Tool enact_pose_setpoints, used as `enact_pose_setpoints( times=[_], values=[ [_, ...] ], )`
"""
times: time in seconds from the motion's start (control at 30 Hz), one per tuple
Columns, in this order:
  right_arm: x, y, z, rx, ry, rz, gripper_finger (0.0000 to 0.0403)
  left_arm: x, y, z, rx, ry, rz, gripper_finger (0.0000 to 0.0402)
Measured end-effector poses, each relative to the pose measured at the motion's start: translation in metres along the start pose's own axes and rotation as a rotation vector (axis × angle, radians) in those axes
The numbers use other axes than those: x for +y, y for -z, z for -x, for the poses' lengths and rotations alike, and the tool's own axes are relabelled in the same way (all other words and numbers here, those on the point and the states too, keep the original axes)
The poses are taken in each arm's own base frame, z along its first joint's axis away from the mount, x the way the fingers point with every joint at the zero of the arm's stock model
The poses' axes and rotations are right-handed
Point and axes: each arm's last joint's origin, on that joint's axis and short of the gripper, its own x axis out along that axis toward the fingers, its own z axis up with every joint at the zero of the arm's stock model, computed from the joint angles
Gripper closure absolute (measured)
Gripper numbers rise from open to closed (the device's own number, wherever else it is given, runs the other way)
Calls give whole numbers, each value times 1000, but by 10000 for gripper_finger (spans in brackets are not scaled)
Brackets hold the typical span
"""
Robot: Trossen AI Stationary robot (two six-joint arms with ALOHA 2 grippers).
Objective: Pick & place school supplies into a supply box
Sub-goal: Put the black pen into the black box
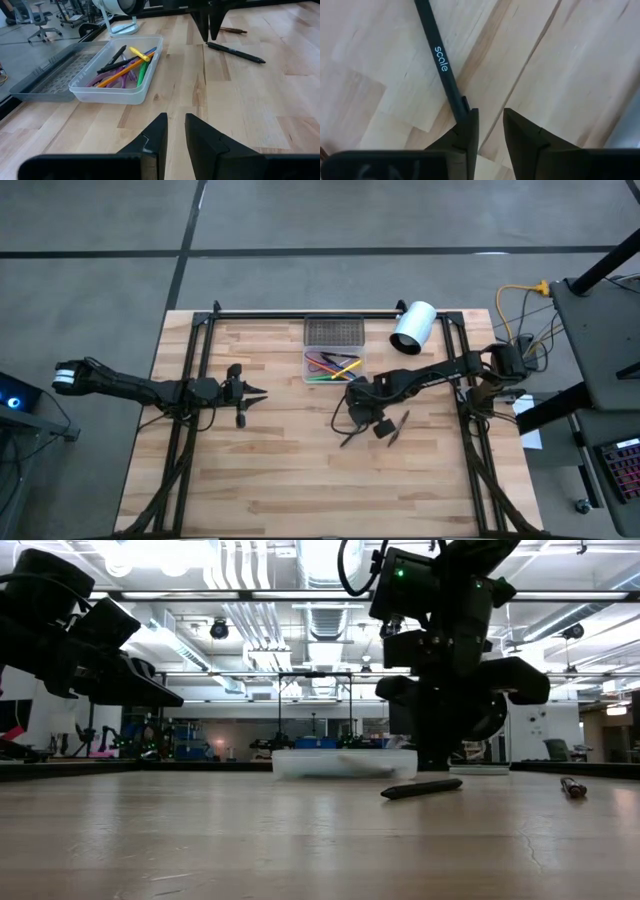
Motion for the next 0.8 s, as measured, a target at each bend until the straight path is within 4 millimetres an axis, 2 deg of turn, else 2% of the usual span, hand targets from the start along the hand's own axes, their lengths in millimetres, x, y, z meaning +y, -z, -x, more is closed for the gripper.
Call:
enact_pose_setpoints(
  times=[0.33, 0.8],
  values=[
    [2, 4, -2, 14, -10, -20, 335, 0, 0, 0, 0, 0, 0, 349],
    [7, 14, -6, 78, -47, 29, 321, 0, 0, 0, 0, 0, 0, 349]
  ],
)
